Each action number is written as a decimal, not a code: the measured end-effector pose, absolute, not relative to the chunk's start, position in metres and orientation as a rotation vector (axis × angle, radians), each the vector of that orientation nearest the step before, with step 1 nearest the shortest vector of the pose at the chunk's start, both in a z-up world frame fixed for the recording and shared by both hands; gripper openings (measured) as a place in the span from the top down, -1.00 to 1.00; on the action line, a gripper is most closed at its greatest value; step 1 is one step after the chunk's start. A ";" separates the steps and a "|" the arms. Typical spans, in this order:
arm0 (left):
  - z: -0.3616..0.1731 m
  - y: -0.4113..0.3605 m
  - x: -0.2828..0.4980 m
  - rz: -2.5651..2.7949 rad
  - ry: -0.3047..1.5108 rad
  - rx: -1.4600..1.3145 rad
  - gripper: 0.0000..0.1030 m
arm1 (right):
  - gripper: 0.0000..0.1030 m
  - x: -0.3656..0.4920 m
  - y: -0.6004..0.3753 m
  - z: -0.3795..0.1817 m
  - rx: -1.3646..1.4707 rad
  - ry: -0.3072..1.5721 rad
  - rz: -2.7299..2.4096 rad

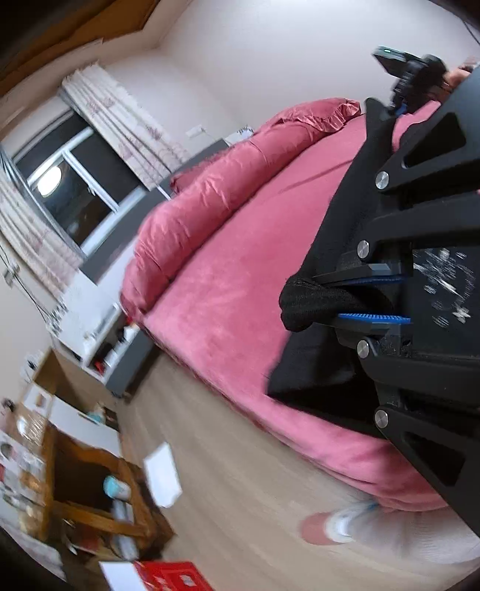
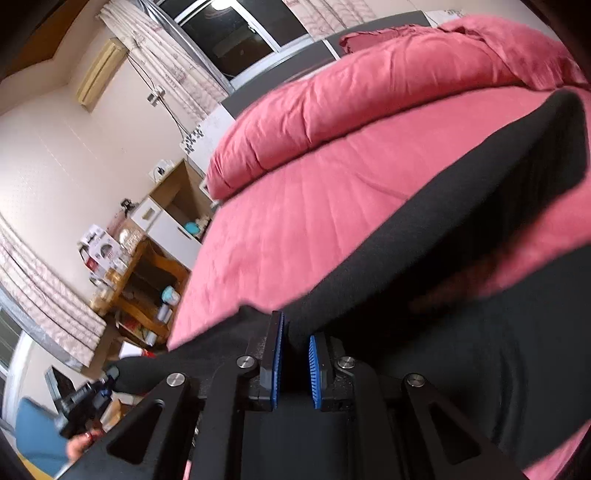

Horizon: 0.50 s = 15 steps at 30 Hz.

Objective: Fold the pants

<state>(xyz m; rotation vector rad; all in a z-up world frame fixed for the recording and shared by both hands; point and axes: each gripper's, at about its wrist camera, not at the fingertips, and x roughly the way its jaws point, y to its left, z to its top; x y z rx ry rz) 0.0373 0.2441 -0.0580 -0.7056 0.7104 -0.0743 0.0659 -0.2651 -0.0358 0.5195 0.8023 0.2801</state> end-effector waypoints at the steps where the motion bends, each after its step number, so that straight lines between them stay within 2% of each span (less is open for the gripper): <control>1: -0.070 0.246 0.032 -0.067 0.742 -0.736 0.78 | 0.75 0.060 -0.263 -0.043 0.508 0.817 0.273; 6: -0.095 0.248 0.020 -0.046 0.813 -0.773 0.77 | 0.75 0.048 -0.257 -0.101 0.482 0.957 0.233; 9: -0.094 0.244 0.021 -0.047 0.830 -0.747 0.64 | 0.75 0.051 -0.260 -0.126 0.496 1.019 0.226; 13: -0.092 0.246 0.018 -0.067 0.810 -0.782 0.34 | 0.75 0.054 -0.266 -0.132 0.534 1.020 0.232; 15: -0.090 0.254 0.015 -0.069 0.801 -0.812 0.33 | 0.75 0.055 -0.264 -0.132 0.525 1.016 0.235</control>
